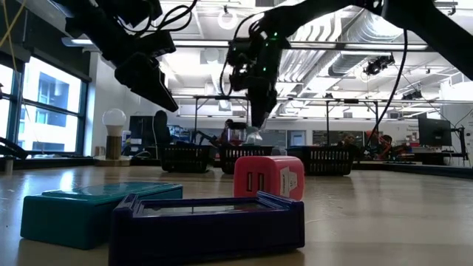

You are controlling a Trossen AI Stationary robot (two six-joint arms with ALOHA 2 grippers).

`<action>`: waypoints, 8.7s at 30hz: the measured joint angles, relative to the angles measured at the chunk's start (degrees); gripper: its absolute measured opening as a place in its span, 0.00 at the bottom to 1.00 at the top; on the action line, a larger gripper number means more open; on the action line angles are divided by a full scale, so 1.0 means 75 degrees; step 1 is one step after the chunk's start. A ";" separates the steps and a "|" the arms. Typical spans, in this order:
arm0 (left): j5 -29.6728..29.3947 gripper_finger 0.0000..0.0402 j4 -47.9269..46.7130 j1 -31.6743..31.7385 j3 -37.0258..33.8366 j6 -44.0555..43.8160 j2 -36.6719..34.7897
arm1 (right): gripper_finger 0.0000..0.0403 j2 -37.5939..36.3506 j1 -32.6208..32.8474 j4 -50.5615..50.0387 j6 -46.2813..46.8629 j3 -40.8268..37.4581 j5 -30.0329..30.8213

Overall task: Pick & Place Office items
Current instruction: Put the light purple hourglass into the middle black bin, then put the light blue digital clock into the left black bin

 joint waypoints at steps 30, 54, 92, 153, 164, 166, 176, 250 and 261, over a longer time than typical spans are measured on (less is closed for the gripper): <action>0.0003 0.53 -0.0067 0.0000 -0.0003 0.0003 0.0000 | 0.44 0.0107 -0.0083 -0.0351 0.0175 0.0009 0.0384; 0.0003 0.53 -0.0064 0.0000 -0.0003 0.0233 0.0000 | 0.44 0.0113 0.0290 -0.0777 -0.0116 0.0655 0.0976; 0.0003 0.53 -0.0086 0.0000 -0.0003 0.0171 0.0000 | 0.44 0.0185 0.0083 -0.0280 -0.0273 0.0017 0.0302; -0.0002 0.53 0.0216 -0.0001 -0.0003 0.0245 0.0000 | 0.61 -0.1155 0.0744 0.0140 -0.0836 0.0020 0.1994; 0.0000 0.53 0.0064 -0.0003 -0.0003 -0.0738 0.0000 | 0.61 -0.1888 0.1119 -0.0052 -0.0765 0.0017 0.1960; 0.0000 0.53 0.0027 -0.0003 -0.0003 -0.0806 0.0000 | 0.60 -0.2051 0.1273 -0.0165 -0.0541 0.0020 0.1941; 0.0009 0.53 0.0009 -0.0003 -0.0003 -0.0972 0.0000 | 0.61 -0.2402 0.2229 -0.1410 0.1457 0.0023 0.1313; 0.0008 0.53 -0.0771 -0.4686 0.2655 -0.6874 0.2868 | 0.60 -0.2323 0.8678 0.0743 0.9166 -0.2355 0.6231; 0.0538 0.53 -0.0203 -0.4923 0.2660 -0.8647 0.3247 | 0.60 -0.2265 0.8953 0.1124 0.9089 -0.2355 0.6347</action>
